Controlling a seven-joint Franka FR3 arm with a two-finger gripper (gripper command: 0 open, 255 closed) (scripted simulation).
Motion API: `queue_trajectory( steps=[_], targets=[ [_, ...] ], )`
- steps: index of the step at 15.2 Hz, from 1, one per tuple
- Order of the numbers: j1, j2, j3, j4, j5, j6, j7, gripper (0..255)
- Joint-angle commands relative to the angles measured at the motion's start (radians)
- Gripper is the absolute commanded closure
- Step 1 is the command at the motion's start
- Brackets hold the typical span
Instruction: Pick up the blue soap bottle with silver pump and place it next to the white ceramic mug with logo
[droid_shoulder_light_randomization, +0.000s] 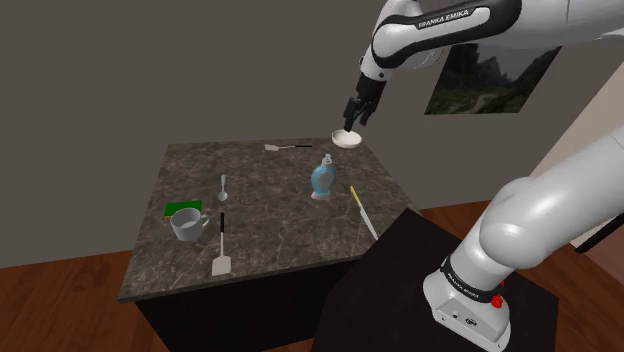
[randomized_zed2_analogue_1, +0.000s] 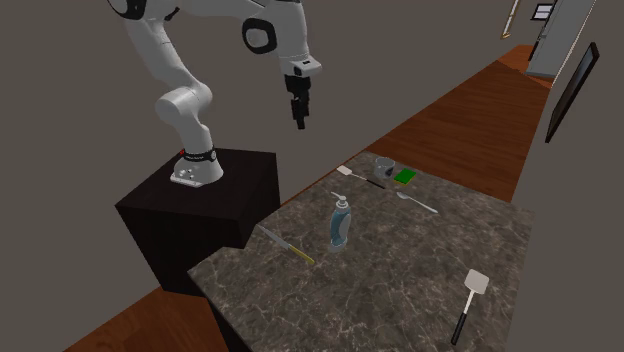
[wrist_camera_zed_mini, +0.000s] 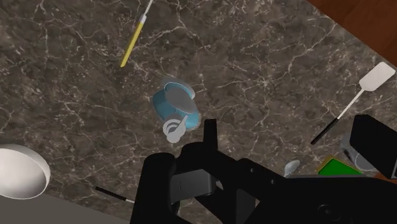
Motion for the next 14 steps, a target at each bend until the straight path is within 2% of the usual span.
queue_trajectory(
  steps=[1, 8, 14],
  targets=[
    [0.000, 0.069, -0.008, 0.007, 0.008, 0.059, -0.009, 0],
    [-0.009, 0.324, -0.039, 0.102, 0.059, 0.203, -0.062, 0],
    [-0.033, 0.552, -0.046, 0.231, 0.120, 0.284, -0.111, 0]
  ],
)
